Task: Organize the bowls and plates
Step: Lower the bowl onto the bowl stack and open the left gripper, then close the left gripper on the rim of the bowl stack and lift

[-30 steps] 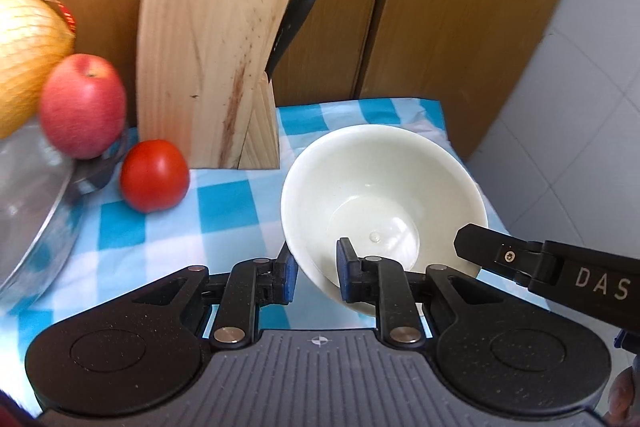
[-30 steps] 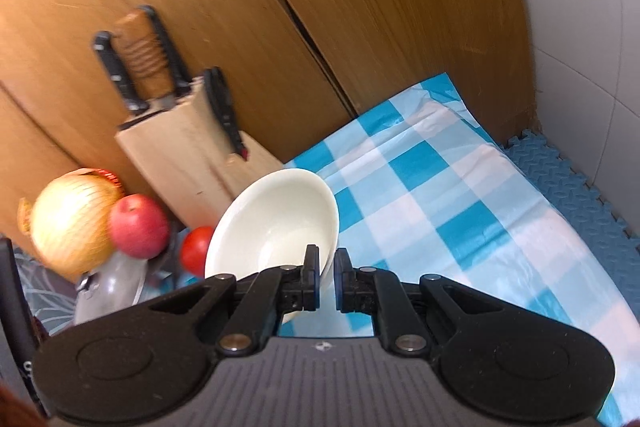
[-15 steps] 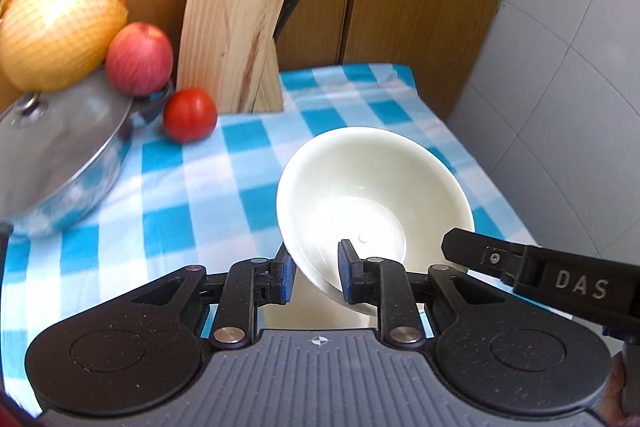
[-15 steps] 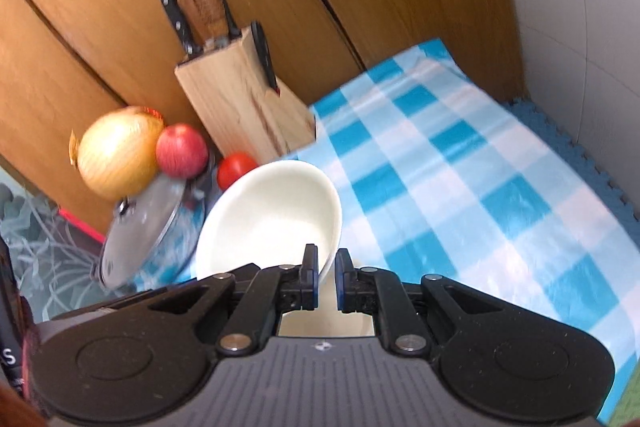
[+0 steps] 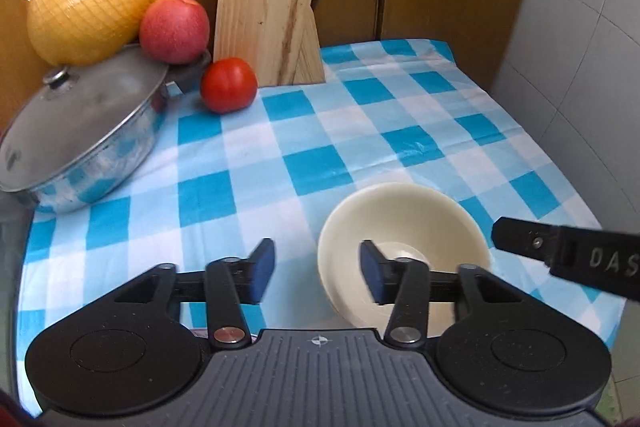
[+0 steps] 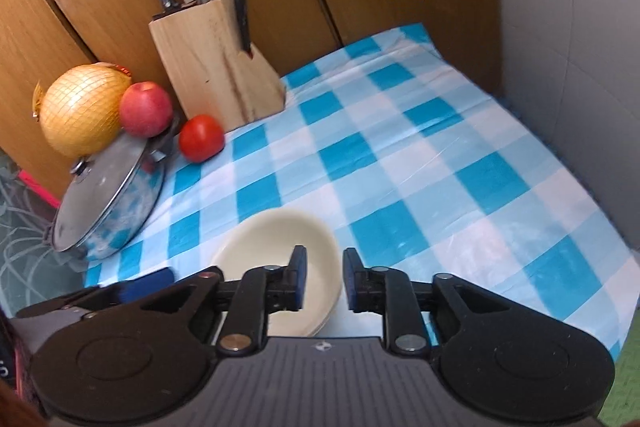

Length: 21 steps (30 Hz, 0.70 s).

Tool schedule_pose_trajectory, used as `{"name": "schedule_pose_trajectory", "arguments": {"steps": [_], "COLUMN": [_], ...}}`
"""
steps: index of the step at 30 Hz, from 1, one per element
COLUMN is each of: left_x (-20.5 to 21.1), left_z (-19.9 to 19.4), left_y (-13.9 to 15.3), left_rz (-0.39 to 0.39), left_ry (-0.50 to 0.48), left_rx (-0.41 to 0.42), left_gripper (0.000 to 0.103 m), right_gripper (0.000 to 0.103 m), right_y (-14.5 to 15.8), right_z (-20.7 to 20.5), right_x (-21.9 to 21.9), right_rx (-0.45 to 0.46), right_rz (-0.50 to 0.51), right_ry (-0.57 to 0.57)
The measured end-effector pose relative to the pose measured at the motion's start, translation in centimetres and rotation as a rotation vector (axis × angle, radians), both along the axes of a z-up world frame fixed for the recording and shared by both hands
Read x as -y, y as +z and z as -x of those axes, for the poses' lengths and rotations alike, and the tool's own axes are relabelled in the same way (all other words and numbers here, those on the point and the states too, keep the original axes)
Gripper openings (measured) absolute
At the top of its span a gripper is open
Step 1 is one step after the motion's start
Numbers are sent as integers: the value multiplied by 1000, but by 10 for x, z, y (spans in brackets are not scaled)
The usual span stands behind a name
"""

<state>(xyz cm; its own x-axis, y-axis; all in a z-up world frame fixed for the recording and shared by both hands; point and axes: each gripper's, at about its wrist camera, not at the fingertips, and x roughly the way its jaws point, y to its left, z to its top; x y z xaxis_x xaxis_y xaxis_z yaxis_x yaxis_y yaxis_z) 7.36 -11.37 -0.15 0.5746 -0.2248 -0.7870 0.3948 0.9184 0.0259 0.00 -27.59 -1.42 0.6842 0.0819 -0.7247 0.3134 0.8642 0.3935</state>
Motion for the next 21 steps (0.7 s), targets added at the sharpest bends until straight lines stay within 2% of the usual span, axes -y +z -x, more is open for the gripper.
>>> {"name": "schedule_pose_trajectory", "arguments": {"steps": [2, 4, 12, 15, 21], "left_x": [-1, -2, 1, 5, 6], "left_z": [-2, -4, -10, -12, -19], "left_y": [-2, -4, -11, -16, -28], "left_rz": [14, 31, 46, 30, 27], "left_ry": [-13, -17, -34, -42, -38], "left_rx": [-12, -27, -42, -42, -86], "left_gripper": [67, 67, 70, 73, 70], "right_gripper": [32, 32, 32, 32, 32], "right_y": [-6, -12, -22, -26, -35], "right_z": [-3, -7, -14, -15, -20], "right_x": [5, 6, 0, 2, 4], "right_rx": [-7, -22, -55, -68, -99], "right_rz": [-57, -96, -56, -49, -42], "right_ry": [1, 10, 29, 25, 23]}}
